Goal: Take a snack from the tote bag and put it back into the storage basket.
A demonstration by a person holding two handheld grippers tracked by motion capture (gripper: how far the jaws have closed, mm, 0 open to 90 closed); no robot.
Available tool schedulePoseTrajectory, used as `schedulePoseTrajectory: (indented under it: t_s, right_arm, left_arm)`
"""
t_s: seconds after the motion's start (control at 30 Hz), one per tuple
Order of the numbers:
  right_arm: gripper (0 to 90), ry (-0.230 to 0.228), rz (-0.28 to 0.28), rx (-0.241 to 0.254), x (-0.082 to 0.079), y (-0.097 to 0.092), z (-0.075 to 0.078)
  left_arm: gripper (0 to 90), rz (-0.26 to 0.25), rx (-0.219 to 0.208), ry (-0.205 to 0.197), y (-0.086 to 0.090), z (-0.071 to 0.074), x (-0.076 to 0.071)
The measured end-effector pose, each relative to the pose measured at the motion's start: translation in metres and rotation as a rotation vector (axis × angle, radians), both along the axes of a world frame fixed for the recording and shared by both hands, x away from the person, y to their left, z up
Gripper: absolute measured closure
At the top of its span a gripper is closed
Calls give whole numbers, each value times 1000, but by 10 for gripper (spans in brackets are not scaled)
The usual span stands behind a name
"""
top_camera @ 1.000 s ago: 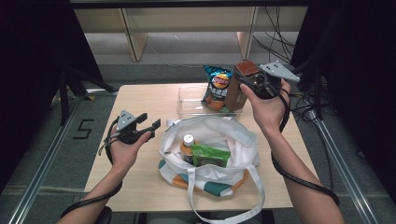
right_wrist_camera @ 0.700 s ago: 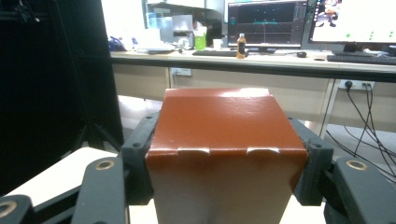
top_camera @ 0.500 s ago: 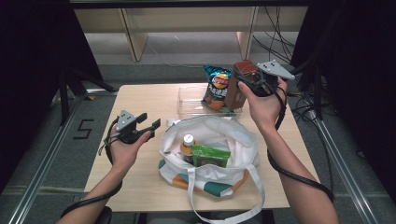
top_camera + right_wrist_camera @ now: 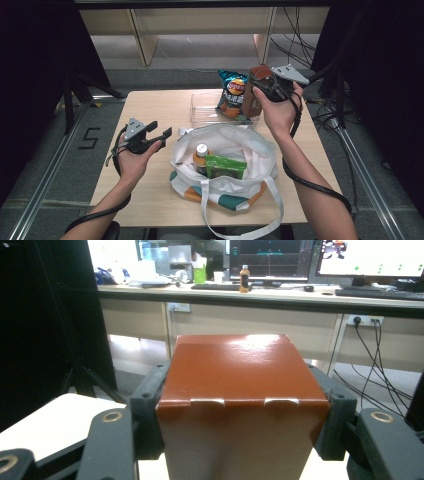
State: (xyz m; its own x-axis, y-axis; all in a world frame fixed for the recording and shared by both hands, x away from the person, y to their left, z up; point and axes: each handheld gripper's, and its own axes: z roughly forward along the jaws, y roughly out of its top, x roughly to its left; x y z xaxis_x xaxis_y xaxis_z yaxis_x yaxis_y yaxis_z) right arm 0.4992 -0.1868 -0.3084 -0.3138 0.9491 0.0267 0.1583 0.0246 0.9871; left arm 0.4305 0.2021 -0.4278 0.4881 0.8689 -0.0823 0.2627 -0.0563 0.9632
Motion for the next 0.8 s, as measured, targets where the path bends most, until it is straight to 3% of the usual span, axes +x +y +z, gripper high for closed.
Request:
schedulePoseTrajectory:
  t_s: [0.8]
  right_arm:
    - [392, 40, -37, -17, 20, 5, -18]
  left_arm:
    - [358, -2, -1, 1, 0, 0, 0]
